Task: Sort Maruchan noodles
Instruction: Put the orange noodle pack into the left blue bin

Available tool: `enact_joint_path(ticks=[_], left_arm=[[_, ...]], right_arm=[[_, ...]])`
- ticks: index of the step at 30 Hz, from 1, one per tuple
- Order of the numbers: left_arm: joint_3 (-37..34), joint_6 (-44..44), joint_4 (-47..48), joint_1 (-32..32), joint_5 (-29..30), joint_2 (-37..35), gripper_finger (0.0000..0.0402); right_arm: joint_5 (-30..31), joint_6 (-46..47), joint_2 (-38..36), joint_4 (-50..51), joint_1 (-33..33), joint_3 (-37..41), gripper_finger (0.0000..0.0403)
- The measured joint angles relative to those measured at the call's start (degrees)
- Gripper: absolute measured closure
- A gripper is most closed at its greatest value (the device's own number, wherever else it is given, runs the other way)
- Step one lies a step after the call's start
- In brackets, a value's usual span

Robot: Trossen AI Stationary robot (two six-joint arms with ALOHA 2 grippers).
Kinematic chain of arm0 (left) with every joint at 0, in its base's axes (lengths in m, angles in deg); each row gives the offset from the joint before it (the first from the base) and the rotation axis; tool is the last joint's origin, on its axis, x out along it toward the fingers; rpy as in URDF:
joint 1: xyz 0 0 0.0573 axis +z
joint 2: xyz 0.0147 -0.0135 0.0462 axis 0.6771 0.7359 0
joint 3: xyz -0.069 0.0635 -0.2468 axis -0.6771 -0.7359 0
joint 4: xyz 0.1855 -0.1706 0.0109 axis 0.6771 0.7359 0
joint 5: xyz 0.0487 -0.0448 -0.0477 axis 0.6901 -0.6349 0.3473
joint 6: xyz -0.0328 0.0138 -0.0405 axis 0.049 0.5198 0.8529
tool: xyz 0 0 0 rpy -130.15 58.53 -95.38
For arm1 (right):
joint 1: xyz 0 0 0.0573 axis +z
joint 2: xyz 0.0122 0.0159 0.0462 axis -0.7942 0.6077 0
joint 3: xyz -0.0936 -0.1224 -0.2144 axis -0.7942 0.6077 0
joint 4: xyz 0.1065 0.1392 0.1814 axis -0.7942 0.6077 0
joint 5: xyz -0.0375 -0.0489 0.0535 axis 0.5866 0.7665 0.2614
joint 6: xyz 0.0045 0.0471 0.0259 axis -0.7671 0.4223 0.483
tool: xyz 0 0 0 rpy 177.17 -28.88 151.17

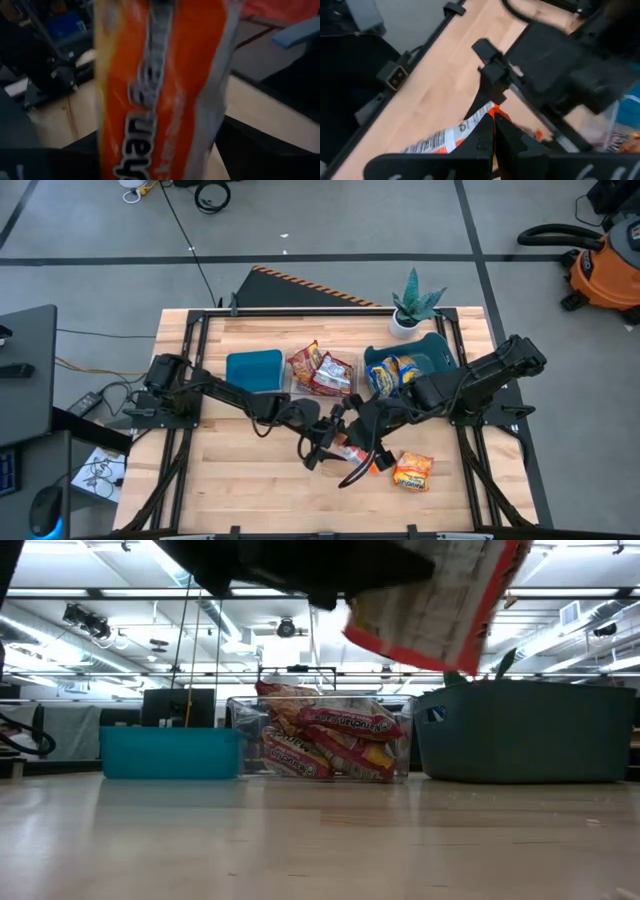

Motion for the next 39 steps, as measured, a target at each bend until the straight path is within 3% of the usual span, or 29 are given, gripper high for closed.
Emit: enact_joint_path(ticks=[14,22,25,31,35,39], left_arm=[[0.0,-0.8,4.1,1.0,0.9,-0.1,0.0255],[-0.1,0.6,8.3,1.1,1.2,-0.7,0.0250],[-0.2,0.6,15.3,1.3,2.8,-3.5,0.0249],[-0.1,1.6,35.2,1.4,14.5,-13.4,0.0248],[-0.1,5.5,48.3,1.6,26.8,-20.4,0.0247],[-0.2,12.6,59.3,3.6,37.6,-24.0,0.0247]], right_arm=[[0.4,2.0,-0.5,-0.8,0.1,0.0,0.0382],[1.3,6.5,-4.0,2.7,0.1,0.0,0.0312],[4.9,10.0,-7.0,8.7,0.2,0.0,0.0284],[16.8,20.6,-11.7,18.1,3.6,2.2,0.0272],[22.1,24.7,-13.9,15.9,7.2,8.3,0.0274],[27.0,26.4,-15.1,6.8,10.2,17.2,0.0274]])
